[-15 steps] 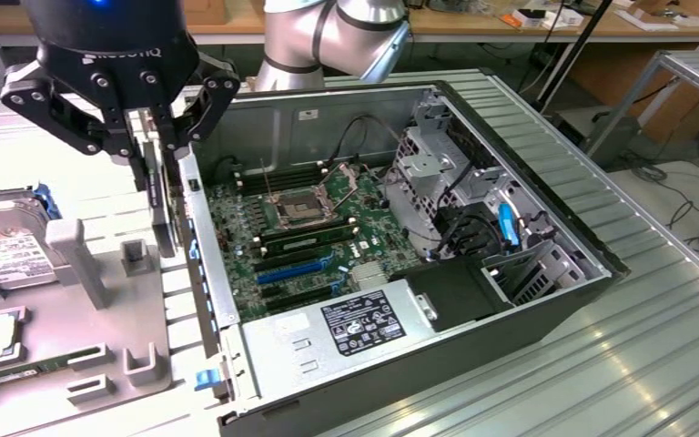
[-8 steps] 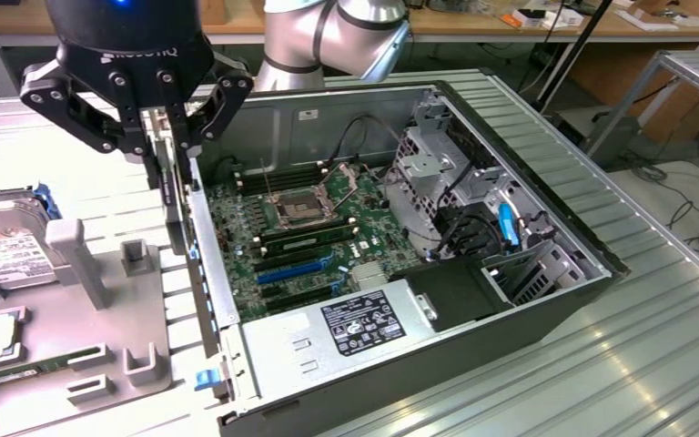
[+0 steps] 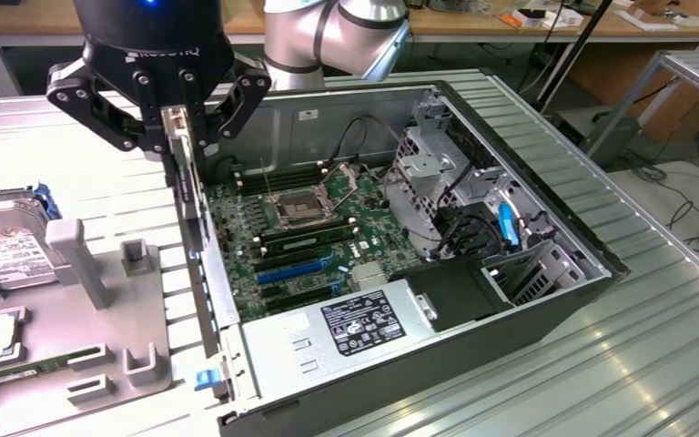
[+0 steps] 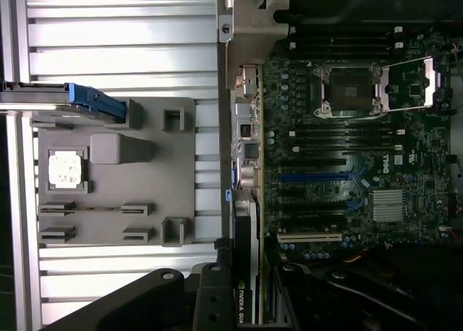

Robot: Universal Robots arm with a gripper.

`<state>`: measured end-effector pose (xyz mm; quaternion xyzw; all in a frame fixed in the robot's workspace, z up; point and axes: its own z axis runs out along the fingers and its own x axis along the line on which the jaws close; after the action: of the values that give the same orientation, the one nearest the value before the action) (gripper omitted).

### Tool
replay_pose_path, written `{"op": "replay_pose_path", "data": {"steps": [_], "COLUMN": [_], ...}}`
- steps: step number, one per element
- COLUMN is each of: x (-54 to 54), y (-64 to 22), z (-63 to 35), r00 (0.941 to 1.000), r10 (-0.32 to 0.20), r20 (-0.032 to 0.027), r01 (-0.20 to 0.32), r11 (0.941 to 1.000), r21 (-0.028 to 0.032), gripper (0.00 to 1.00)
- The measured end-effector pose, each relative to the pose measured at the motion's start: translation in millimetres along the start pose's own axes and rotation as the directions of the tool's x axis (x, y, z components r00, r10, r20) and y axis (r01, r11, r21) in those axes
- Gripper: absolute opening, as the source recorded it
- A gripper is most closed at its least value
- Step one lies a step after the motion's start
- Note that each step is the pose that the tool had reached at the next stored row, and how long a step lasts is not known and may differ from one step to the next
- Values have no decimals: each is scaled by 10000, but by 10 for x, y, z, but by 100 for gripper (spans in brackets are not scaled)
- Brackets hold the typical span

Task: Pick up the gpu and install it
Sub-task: 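Pick up the gpu and move the gpu toward the slot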

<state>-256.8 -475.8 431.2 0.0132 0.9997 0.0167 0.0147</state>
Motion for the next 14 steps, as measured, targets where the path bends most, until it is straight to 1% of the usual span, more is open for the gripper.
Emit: {"op": "replay_pose_path", "data": {"steps": [10, 14], "x": [-121, -191], "y": [3, 5], "z": [4, 5], "r00": [10000, 10000], "r10": [0, 0], "r20": [-8, -13], "r01": [0, 0], "r11": [10000, 10000], "r21": [3, 4], "gripper": [27, 27]}}
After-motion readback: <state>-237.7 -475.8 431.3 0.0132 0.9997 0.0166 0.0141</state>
